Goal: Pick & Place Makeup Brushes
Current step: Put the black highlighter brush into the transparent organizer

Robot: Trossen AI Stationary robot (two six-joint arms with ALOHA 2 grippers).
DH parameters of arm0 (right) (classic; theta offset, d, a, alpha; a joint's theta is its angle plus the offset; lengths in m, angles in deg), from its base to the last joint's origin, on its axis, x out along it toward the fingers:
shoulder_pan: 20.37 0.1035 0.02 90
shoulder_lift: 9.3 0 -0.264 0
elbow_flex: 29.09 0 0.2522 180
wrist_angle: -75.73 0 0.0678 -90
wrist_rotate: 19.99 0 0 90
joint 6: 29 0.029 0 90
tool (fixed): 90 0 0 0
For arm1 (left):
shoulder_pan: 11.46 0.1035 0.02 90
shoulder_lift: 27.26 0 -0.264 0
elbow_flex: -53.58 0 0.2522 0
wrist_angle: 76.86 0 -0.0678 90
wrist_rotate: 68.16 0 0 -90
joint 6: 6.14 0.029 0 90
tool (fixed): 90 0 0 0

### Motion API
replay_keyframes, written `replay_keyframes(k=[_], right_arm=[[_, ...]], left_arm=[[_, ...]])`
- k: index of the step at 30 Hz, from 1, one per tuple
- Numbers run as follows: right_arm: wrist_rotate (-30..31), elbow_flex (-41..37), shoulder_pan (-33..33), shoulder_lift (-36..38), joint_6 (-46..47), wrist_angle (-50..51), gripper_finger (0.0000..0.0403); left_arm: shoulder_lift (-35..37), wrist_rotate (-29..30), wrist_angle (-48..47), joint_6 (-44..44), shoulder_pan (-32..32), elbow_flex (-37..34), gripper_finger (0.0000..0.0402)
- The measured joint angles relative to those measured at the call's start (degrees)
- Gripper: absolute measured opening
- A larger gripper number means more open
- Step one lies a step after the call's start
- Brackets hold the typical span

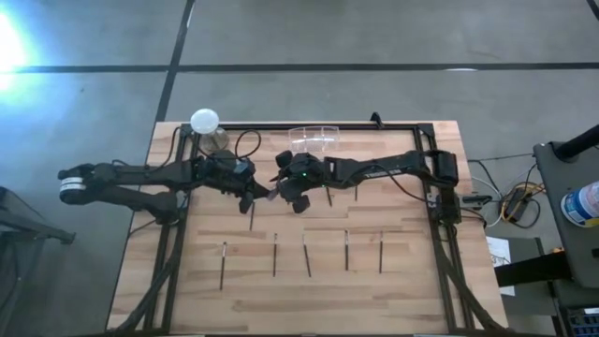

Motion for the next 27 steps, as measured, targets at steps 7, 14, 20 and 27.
replay_keyframes(k=[7, 14, 20, 27], right_arm=[[0.0, 0.3, -0.2, 1.4, 1.2, 1.4, 0.0032], [-4.4, -4.5, -4.4, 7.7, 7.8, 0.3, 0.0032], [-10.6, -11.6, -12.5, 10.9, 18.1, -13.2, 0.0032], [-12.5, -13.7, -23.3, 8.4, 28.3, -23.2, 0.0032]], left_arm=[[0.3, 0.4, 0.5, -0.6, 0.0, 0.1, 0.0002], [3.3, 5.4, 0.2, 2.6, 0.1, -0.3, 0.0037], [5.0, 9.3, 13.9, 5.4, 0.2, -7.3, 0.0049], [3.8, 9.2, 31.0, 5.4, 1.0, -15.8, 0.0050]])
